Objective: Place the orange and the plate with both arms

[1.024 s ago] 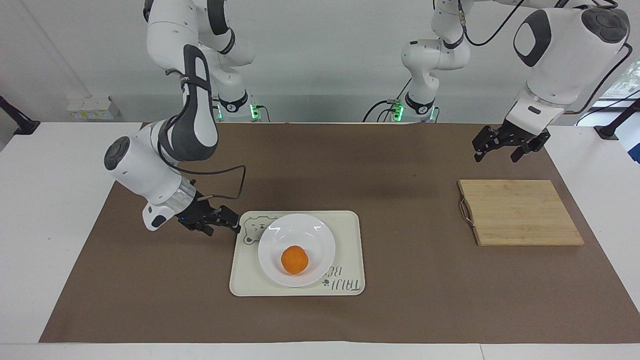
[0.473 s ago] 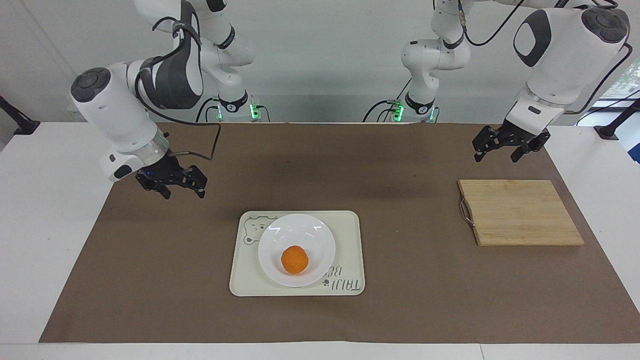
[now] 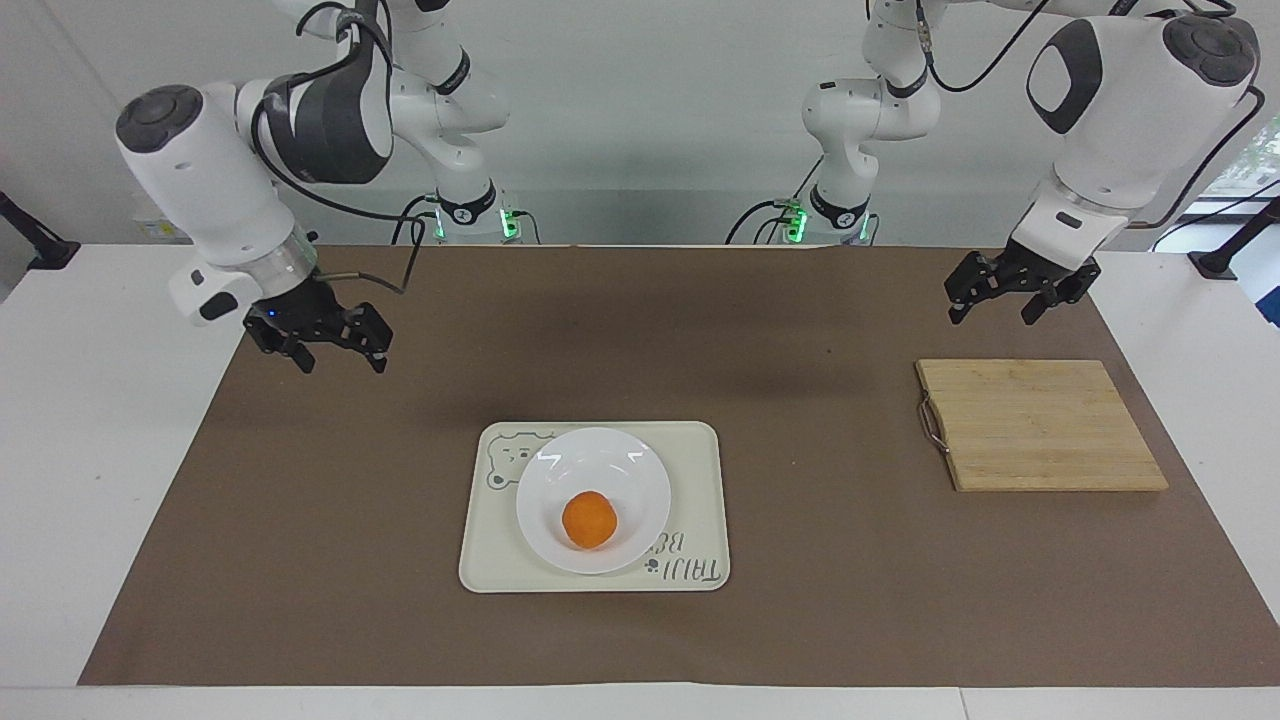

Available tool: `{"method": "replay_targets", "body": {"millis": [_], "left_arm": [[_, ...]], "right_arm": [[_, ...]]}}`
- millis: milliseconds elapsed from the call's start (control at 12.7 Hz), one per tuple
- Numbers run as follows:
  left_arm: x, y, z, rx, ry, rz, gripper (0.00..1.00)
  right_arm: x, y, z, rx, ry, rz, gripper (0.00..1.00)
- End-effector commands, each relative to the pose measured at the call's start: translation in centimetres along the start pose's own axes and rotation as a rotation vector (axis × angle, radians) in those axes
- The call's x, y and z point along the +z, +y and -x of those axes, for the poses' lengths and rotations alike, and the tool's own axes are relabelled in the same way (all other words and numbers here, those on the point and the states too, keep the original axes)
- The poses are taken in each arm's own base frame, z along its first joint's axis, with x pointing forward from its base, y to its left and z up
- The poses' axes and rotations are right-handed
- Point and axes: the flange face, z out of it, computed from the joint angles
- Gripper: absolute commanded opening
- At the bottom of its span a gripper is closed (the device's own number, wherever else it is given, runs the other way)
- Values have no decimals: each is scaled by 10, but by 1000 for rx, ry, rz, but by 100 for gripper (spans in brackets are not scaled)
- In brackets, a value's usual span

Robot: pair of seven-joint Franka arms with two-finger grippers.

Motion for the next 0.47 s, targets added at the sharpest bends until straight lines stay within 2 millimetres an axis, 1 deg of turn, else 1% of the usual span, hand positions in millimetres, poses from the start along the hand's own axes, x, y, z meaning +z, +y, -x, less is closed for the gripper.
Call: {"method": "replay_targets", "body": {"millis": [0,79,158,236,315,394], "left_arm": [[-6,-2,5,5,-1,-13,100],[-4,-2,5,5,-4,-13,100],[-6,-2,5,5,-1,-13,100],[-4,-2,5,5,-4,-13,100],[-4,-2,5,5,-4,-13,100],[-4,-2,5,5,-4,-13,100]], "right_arm": [[-28,2,14,10,-8,48,100],[-35,-3,24,8,5,48,100],[-26,-1,33,24,-7,45,100],[-24,1,38,22,27,42,100],[-20,2,41,21,34,41,100],[-20,1,41,18,34,44,100]]}}
